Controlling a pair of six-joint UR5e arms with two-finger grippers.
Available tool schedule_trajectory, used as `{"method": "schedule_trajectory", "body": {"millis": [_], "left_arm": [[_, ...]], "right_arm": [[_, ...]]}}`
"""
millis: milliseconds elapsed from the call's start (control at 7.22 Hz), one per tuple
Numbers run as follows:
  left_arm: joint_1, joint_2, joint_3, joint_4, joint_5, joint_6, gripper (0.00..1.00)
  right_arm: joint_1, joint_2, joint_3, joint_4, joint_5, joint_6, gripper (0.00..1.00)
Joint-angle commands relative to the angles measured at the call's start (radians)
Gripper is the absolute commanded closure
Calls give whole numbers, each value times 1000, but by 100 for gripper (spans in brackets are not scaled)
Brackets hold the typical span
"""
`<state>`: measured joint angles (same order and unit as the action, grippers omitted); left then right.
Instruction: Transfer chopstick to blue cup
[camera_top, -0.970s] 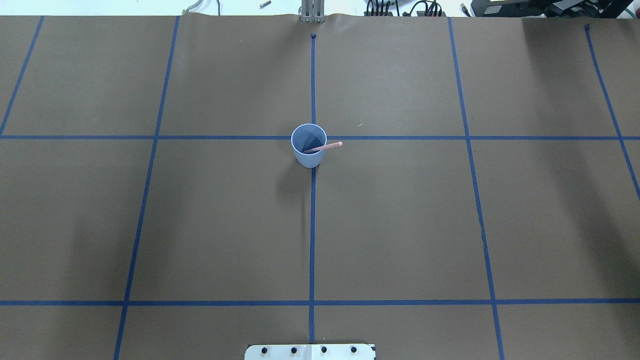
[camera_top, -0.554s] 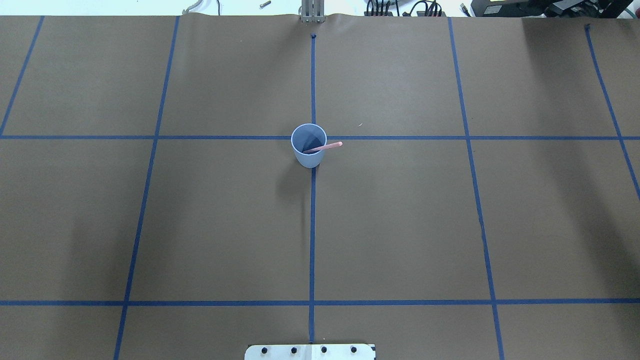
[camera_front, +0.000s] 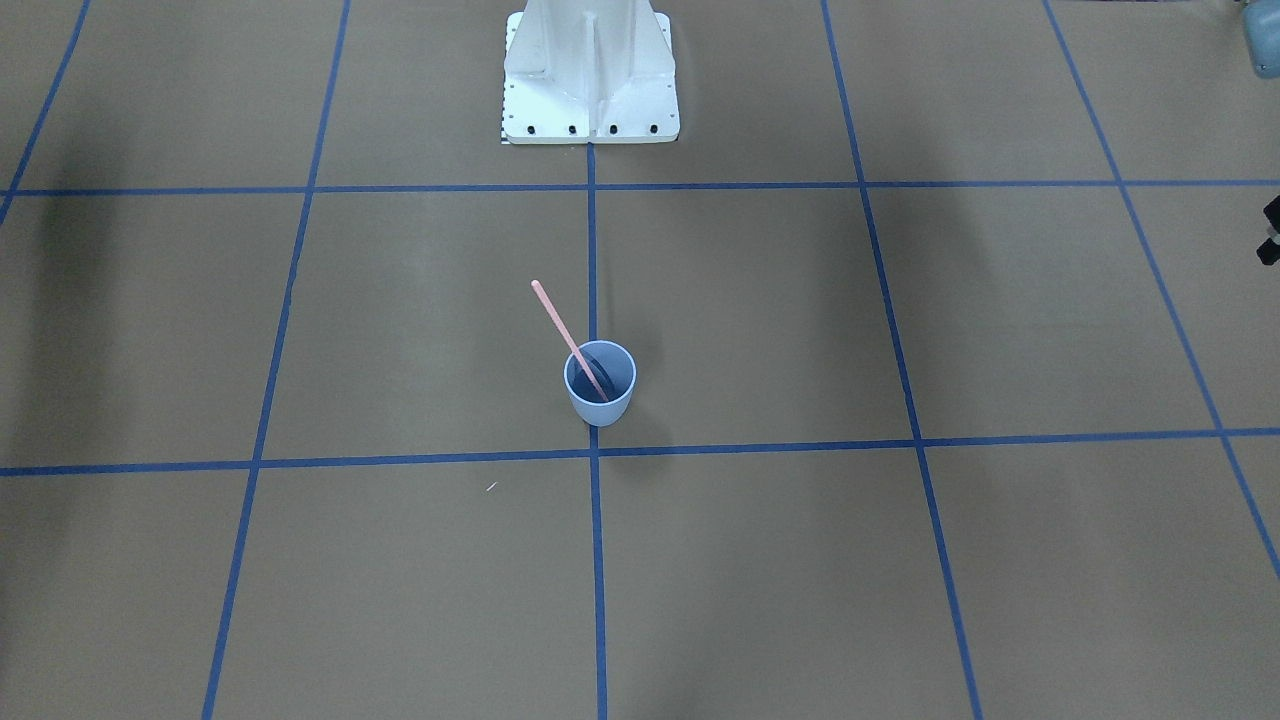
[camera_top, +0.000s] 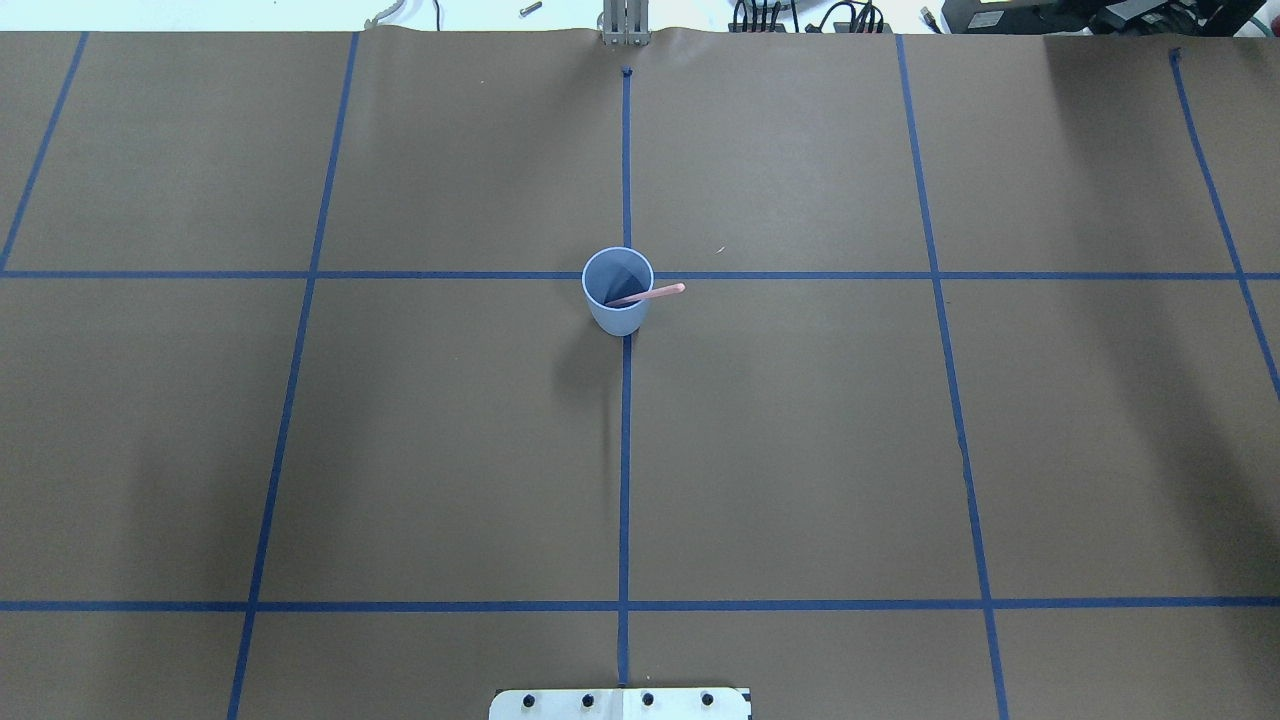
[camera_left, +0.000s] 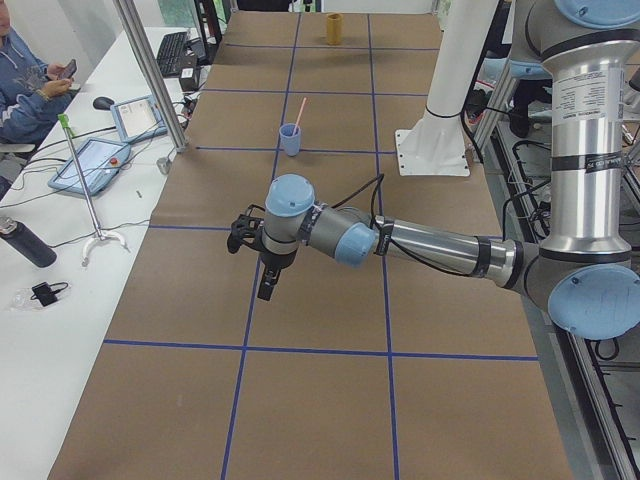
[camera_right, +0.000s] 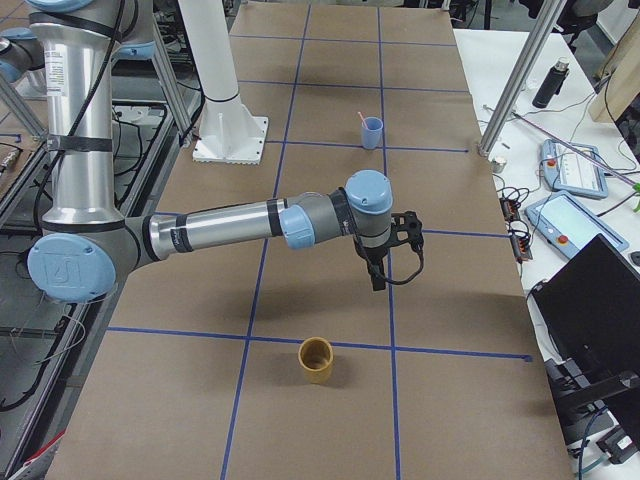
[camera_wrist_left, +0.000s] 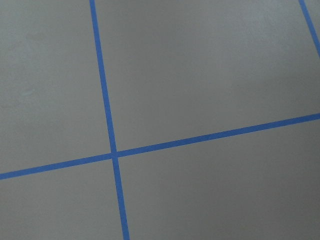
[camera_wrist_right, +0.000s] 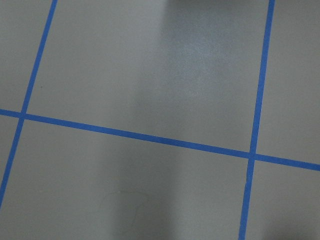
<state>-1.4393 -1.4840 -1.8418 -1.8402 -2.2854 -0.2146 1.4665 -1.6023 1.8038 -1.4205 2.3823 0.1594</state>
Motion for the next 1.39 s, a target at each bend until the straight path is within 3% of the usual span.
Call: {"method": "schedule_trajectory", "body": {"millis": [0, 1247], "left_arm": [[0, -4, 1, 3, -3, 0, 2], [11, 27, -51, -14, -17, 0, 2]], "right_arm": [[-2, 2, 2, 0, 0, 0, 0], [0, 4, 5, 0, 8, 0, 0]]}}
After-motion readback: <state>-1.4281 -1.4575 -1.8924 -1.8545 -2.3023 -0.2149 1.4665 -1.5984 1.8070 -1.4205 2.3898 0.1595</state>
